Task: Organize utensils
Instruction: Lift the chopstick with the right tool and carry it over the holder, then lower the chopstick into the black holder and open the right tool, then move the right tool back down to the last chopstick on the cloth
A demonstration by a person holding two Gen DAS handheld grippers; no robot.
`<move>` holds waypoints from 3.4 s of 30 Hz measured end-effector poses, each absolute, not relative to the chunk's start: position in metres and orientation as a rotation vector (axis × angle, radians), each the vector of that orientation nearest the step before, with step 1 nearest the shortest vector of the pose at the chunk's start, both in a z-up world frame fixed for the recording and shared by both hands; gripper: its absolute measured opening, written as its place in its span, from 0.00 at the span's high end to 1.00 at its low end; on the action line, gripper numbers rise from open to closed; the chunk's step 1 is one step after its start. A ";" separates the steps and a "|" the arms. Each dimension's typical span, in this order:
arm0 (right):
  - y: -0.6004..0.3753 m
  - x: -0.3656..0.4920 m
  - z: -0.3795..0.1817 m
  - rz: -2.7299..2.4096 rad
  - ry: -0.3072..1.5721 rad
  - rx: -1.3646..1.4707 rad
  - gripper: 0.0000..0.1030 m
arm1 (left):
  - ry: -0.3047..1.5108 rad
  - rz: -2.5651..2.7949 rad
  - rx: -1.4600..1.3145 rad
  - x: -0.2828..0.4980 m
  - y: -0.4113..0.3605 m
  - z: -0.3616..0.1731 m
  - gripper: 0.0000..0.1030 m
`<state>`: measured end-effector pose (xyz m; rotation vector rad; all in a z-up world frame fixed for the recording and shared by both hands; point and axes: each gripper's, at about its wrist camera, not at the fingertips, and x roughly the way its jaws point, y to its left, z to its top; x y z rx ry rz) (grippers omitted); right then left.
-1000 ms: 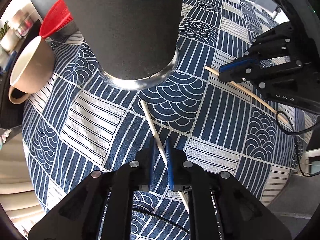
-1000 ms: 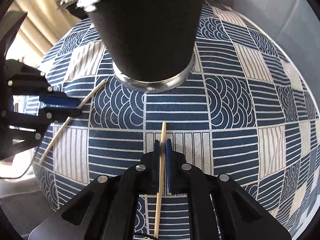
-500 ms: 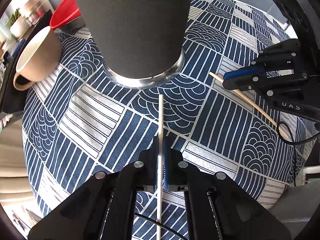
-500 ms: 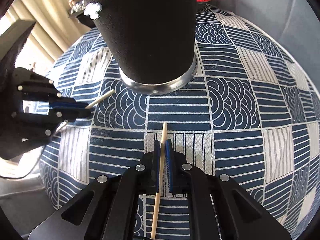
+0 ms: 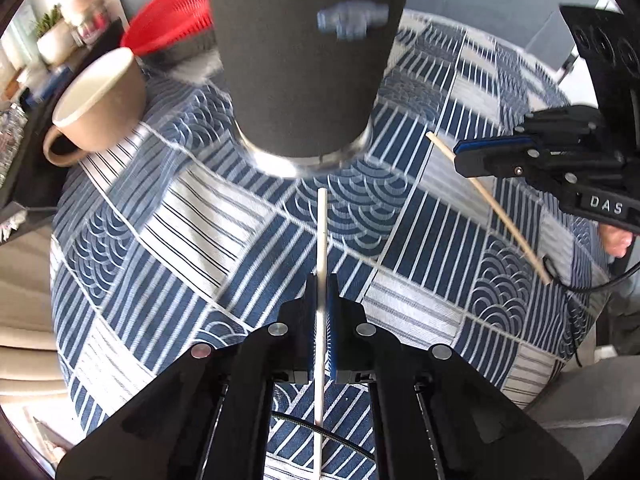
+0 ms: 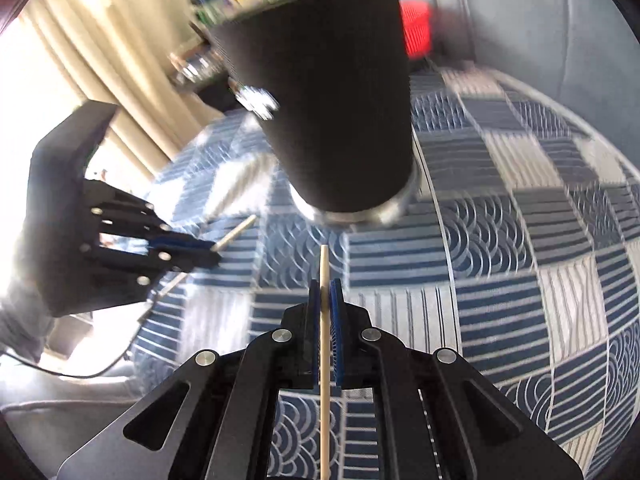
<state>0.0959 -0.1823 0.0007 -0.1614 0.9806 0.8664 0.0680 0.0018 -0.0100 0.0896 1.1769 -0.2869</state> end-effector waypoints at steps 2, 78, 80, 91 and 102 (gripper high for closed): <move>-0.188 0.090 0.014 0.875 0.914 -0.116 0.95 | 1.120 -0.291 0.060 0.062 0.009 0.006 0.96; -0.112 0.094 -0.001 0.984 0.997 -0.277 0.91 | 0.606 -0.239 -0.071 0.175 0.000 0.109 0.95; -0.100 0.091 -0.022 0.979 1.049 -0.323 0.90 | 0.611 -0.259 -0.069 0.175 0.001 0.106 0.95; -0.067 0.092 -0.048 0.940 1.092 -0.384 0.80 | 0.629 -0.293 -0.016 0.176 0.002 0.101 0.95; -0.041 0.096 -0.050 0.880 1.095 -0.482 0.85 | 0.614 -0.338 0.000 0.170 0.001 0.105 0.84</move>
